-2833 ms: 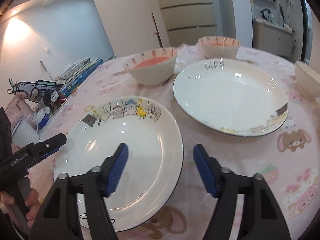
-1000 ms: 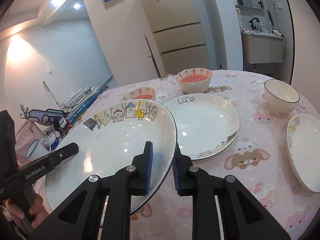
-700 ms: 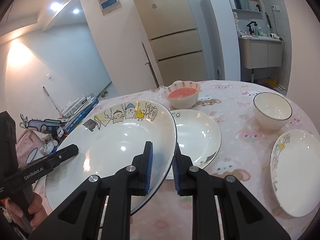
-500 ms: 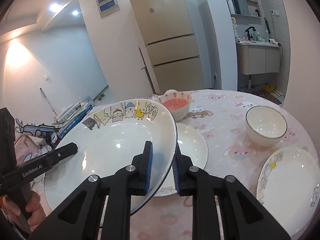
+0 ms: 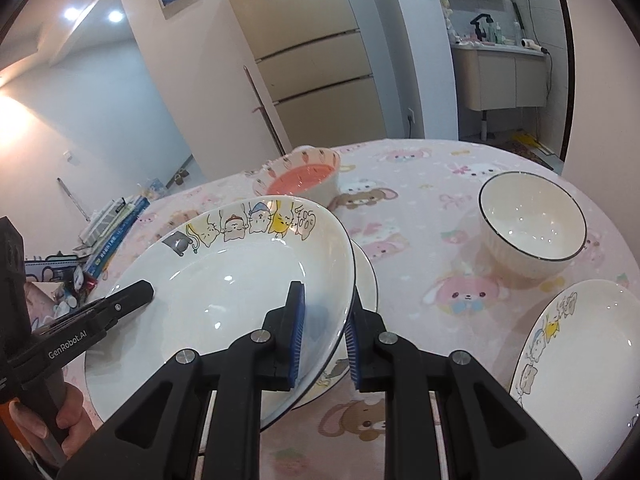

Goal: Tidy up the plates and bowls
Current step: 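Lift the cartoon-rim plate with the left gripper toward the 'Life' plate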

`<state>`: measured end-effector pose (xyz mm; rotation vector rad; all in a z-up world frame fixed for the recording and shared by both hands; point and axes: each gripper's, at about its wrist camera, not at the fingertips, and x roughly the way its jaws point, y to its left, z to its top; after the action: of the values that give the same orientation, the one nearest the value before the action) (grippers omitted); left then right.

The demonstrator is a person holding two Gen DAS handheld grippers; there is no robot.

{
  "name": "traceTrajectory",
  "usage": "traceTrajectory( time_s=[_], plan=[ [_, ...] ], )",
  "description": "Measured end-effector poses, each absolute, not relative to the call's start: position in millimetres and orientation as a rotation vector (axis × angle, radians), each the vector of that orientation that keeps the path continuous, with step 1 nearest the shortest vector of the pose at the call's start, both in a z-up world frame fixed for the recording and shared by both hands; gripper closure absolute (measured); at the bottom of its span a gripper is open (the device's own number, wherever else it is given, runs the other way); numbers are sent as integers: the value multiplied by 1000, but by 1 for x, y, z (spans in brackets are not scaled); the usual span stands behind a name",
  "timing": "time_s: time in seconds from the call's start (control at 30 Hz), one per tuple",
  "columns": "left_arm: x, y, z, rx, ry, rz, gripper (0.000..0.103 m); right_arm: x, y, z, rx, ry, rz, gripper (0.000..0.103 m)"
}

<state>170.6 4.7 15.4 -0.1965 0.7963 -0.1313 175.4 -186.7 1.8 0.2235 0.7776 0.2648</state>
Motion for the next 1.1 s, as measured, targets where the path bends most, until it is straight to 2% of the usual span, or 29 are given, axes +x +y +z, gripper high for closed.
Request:
traceTrajectory(
  time_s=[0.7,1.1],
  plan=[
    [192,1,-26,-195,852,-136,83,192,-183,-35,187,889,205,82],
    [198,0,-36,-197,854,-132,83,193,-176,-39,121,886,167,80]
  ],
)
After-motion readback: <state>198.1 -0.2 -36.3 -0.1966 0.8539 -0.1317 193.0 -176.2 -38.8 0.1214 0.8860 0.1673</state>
